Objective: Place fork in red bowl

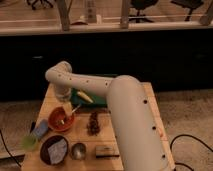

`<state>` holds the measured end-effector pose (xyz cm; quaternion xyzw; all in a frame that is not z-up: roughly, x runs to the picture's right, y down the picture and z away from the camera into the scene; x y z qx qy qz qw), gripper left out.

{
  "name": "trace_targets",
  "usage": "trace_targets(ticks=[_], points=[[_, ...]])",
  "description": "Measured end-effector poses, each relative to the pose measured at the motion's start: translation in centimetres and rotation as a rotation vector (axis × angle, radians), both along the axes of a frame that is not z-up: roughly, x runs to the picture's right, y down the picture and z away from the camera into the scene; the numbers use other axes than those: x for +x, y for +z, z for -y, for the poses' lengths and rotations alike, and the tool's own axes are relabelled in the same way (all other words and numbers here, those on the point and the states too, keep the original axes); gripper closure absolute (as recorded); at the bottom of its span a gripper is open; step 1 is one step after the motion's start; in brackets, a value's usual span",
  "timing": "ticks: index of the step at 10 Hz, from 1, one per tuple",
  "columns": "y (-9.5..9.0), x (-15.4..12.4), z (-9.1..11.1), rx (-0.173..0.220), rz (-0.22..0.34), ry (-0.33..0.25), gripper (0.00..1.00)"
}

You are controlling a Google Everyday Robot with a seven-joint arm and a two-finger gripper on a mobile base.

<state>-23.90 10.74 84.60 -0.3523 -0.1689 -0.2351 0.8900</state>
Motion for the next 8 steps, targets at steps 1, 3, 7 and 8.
trace_targets(ticks=[1, 3, 7, 8], points=[[-0.08, 0.00, -0.06, 0.000, 0.002, -0.002, 0.20], [-0.26, -0.10, -0.08, 0.007, 0.010, 0.000, 0.20], [-0.37, -0.08, -0.15, 0.016, 0.032, -0.001, 0.20], [-0.36, -0.08, -0.09, 0.016, 0.033, -0.001, 0.20]])
